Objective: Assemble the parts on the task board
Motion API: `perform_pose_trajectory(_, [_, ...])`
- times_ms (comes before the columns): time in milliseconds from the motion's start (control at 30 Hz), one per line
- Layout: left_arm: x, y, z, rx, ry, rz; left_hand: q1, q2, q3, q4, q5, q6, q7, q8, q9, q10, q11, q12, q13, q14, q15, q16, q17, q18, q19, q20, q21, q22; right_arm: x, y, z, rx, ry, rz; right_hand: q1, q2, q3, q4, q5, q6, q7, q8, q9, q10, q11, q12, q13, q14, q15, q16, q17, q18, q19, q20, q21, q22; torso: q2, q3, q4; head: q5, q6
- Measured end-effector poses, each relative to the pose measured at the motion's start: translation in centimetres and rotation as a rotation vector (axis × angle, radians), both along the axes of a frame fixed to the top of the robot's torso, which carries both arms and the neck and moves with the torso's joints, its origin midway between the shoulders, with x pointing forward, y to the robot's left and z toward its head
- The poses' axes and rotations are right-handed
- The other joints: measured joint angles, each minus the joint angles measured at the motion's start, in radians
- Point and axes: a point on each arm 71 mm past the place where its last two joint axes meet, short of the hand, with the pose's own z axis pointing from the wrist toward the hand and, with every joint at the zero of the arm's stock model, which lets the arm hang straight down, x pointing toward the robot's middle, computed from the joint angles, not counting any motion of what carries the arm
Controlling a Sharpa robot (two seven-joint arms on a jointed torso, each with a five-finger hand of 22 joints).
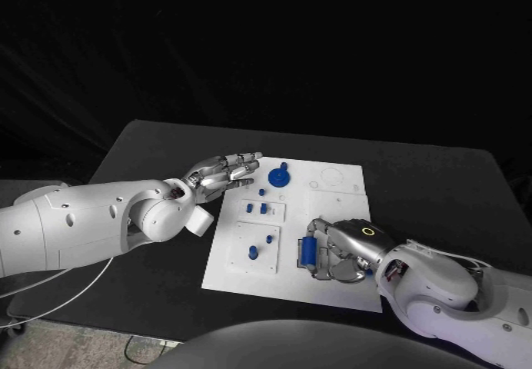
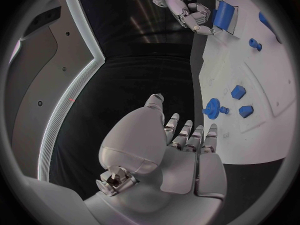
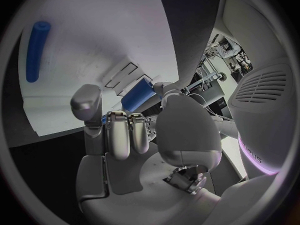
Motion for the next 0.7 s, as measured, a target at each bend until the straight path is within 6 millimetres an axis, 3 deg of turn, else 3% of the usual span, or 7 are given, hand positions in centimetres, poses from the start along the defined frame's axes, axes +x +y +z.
perform_pose_trajectory(167, [-0.01,-0.02,-0.03,0.0,0.002,-0.002,0.0,0.0,0.0,0.0,0.0,0.0,0.0,0.0,0.0,0.0,0.0,0.0,0.0,0.0,0.0,0.0,0.0,0.0,0.002,-0.002,0.0,0.002,-0.07,0.07,-0.11,-0.012,0.01,-0.001,-0.002,0.0,0.02,0.001,-0.001,-0.01,-0.005,-0.003,-0.028,0.0,0.0,0.0,0.0,0.0,0.0,0.0,0.0,0.0,0.0,0.0,-0.012,0.001,0.0,0.0,0.0002,-0.001,0.0])
perform_pose_trajectory(333, [-0.03,-0.03,-0.05,0.001,0.005,-0.004,0.0,0.0,0.0,0.0,0.0,0.0,0.0,0.0,0.0,0.0,0.0,0.0,0.0,0.0,0.0,0.0,0.0,0.0,0.004,-0.004,0.0,0.002,-0.06,0.01,-0.25,-0.028,0.019,-0.006,-0.007,-0.005,0.055,0.022,-0.063,-0.038,0.004,-0.036,-0.073,-0.001,0.001,0.0,0.0,0.0,0.0,0.0,0.0,0.0,0.0,0.0,-0.034,0.001,0.001,-0.0001,0.0002,-0.001,0.0])
perform_pose_trajectory(567, [-0.04,-0.04,-0.07,0.001,0.008,-0.006,0.0,0.0,0.0,0.0,0.0,0.0,0.0,0.0,0.0,0.002,0.002,0.0,0.0,0.002,0.002,0.0,0.0,0.0,0.006,-0.001,0.0,0.002,-0.1,0.07,-0.4,-0.043,0.029,-0.009,-0.03,0.009,0.05,0.02,-0.28,-0.089,0.014,-0.088,-0.157,-0.003,0.012,0.0,0.0,0.0,0.007,-0.005,0.0,0.0,-0.009,0.009,-0.049,0.001,0.001,0.0,0.0002,0.001,0.0])
perform_pose_trajectory(700, [-0.05,-0.07,-0.08,0.001,0.009,-0.007,0.0,0.0,0.0,0.0,0.0,0.0,0.0,0.0,0.0,0.004,0.004,0.0,0.0,0.004,0.004,0.0,0.0,0.0,0.007,0.0,0.0,0.002,-0.07,0.05,-0.44,-0.05,0.032,-0.013,-0.032,0.006,0.016,0.023,-0.461,-0.116,0.023,-0.122,-0.208,-0.001,0.02,0.0,0.0,0.0,0.014,-0.008,0.0,0.0,-0.005,0.013,-0.056,0.001,0.001,0.0,0.0002,0.001,0.0])
